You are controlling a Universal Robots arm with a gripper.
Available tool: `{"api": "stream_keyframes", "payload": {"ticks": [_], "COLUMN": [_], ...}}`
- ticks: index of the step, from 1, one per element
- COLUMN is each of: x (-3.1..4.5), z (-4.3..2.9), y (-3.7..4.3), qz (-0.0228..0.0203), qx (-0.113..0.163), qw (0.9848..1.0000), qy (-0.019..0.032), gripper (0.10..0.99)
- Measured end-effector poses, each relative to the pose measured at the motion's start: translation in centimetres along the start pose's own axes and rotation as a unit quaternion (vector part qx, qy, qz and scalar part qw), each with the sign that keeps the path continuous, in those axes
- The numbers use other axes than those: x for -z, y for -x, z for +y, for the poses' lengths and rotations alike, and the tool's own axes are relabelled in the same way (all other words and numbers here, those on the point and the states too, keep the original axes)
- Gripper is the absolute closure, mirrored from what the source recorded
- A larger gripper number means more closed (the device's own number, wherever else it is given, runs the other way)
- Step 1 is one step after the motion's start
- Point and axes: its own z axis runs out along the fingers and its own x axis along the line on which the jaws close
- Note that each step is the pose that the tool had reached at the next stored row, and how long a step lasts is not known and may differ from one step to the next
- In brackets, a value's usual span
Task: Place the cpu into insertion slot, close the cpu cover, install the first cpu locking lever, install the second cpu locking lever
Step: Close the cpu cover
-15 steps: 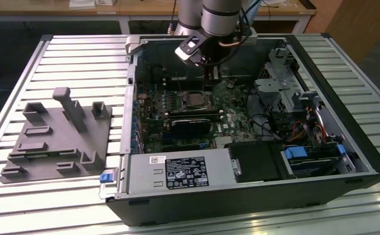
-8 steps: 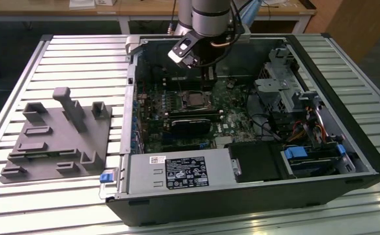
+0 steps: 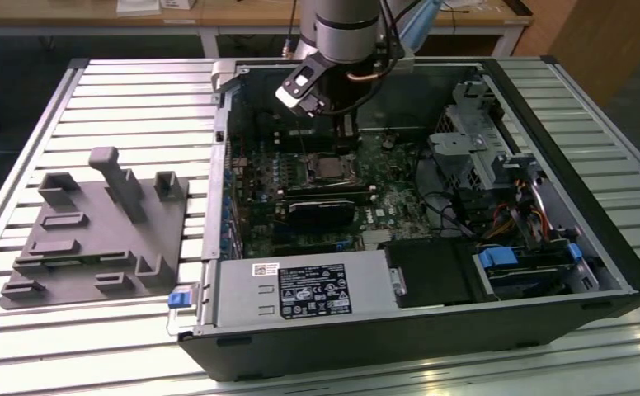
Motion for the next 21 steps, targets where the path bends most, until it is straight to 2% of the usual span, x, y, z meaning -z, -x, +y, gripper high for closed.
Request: {"api": "stream_keyframes", "payload": {"ticks": [8,12,18,21], "x": [-0.49,-0.83,-0.83,-0.85], "z": [-1.00,-1.12,-1.12,-1.12], "y": [0.04,0.04,0.04,0.04], "qz": [0.0001,0.0000,0.0000,0.0010], "qx": [0.000,0.000,0.001,0.018], "qw": [1.0000,1.0000,1.0000,0.9998], "qy": [0.0000,0.0000,0.0000,0.0006], "gripper": [0.980,0.980,0.980,0.980]}}
